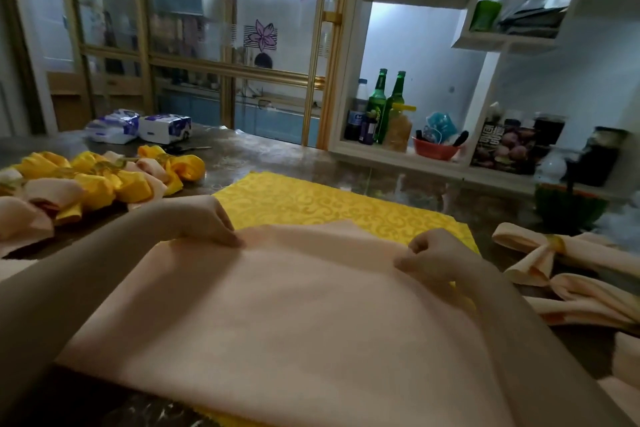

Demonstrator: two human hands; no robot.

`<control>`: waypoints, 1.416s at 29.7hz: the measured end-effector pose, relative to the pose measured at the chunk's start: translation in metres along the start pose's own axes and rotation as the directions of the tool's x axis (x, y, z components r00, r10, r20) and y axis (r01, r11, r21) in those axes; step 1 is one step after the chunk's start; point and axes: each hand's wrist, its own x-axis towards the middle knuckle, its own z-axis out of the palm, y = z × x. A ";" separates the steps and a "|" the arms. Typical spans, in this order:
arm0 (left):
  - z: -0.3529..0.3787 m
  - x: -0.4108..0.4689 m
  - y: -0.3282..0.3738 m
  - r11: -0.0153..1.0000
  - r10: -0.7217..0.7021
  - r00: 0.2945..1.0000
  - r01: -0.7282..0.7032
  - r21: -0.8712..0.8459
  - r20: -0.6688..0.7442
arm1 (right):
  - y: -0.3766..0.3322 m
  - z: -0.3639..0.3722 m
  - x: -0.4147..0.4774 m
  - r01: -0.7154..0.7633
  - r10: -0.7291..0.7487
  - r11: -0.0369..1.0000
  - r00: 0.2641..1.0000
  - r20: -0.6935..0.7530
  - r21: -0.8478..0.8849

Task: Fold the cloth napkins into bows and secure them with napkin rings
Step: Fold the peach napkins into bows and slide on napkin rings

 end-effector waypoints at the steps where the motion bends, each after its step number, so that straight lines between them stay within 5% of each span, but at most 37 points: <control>1: -0.003 0.001 -0.003 0.999 -0.018 0.999 0.020 -0.044 0.051 | -0.002 0.000 0.000 -0.005 0.005 1.000 1.000 0.004 -0.008; 5: -0.012 -0.003 -0.015 0.975 -0.095 0.973 0.133 -0.178 0.209 | -0.003 -0.006 0.001 -0.072 0.083 0.989 0.993 0.088 -0.127; 16: -0.014 -0.014 -0.013 0.977 -0.058 0.979 0.096 -0.190 0.197 | -0.009 -0.012 -0.004 -0.021 0.054 0.987 0.976 0.212 -0.157; 27: 0.008 0.000 -0.011 0.988 -0.014 0.999 0.008 -0.151 -0.034 | -0.005 0.013 0.004 0.030 -0.040 0.991 0.997 -0.072 -0.133; 42: 0.021 0.007 -0.010 0.994 0.000 0.984 -0.019 -0.108 -0.176 | -0.007 0.027 0.008 -0.049 0.024 0.990 0.984 -0.178 -0.136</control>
